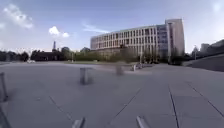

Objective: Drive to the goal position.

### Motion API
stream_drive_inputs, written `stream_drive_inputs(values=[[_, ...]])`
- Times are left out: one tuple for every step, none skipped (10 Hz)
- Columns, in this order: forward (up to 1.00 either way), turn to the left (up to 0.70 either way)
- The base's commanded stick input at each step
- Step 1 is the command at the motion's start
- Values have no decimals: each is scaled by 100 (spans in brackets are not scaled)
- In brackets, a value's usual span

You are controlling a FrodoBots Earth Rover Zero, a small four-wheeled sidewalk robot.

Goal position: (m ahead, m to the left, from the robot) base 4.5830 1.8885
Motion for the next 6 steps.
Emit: stream_drive_inputs(values=[[100, -27], [100, -27], [100, -27], [100, -4], [100, 0], [100, 0]])
